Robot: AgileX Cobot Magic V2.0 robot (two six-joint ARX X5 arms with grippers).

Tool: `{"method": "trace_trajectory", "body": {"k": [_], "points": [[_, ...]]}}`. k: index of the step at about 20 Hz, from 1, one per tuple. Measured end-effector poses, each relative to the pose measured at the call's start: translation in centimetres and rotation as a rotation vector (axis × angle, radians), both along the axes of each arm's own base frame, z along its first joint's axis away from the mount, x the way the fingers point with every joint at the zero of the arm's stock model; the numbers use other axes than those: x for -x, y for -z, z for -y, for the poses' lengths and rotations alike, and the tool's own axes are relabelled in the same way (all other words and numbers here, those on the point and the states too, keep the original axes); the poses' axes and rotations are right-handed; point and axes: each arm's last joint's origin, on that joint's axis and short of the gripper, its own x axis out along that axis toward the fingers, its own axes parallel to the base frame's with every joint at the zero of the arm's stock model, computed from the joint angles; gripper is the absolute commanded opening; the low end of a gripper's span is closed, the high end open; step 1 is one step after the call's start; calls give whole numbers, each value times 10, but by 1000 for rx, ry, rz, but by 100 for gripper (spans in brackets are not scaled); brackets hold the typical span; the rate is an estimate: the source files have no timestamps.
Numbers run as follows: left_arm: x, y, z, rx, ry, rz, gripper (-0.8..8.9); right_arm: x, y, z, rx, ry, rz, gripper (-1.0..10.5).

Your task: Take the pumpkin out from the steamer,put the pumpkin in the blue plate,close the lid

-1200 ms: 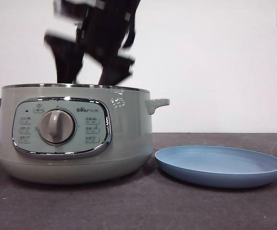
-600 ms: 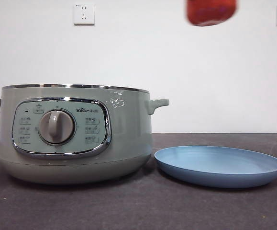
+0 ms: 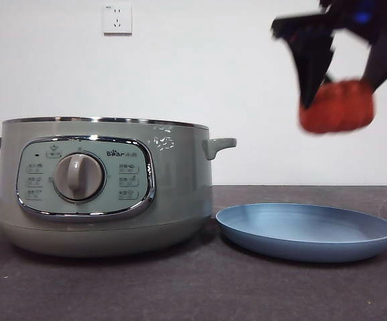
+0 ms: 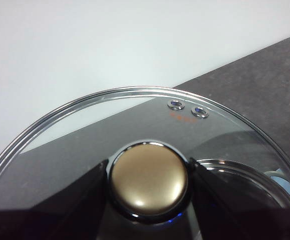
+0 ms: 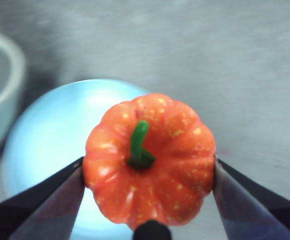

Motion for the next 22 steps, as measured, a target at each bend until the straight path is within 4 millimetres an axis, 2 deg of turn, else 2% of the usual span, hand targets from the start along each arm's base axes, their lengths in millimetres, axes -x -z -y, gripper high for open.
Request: {"method": "trace_trajectory", "body": {"k": [2, 8, 11, 14, 17, 20, 22], "points": [[0, 0, 0, 0, 1, 0, -9, -9, 18, -4, -64, -52, -40, -16], [0, 0, 0, 1, 0, 0, -9, -44, 61, -3, -80, -70, -202, 9], [0, 0, 0, 2, 0, -1, -9, -52, 76, -5, -84, -87, -249, 10], [0, 0, 0, 2, 1, -1, -9, -54, 82, -6, -96, -102, -284, 21], [0, 0, 0, 2, 1, -1, -9, -54, 83, -6, -101, -108, -289, 216], [0, 0, 0, 2, 1, -1, -9, -54, 84, -5, -98, -105, -296, 232], [0, 0, 0, 2, 1, -1, -9, -54, 84, -5, -98, -103, -302, 325]]}}
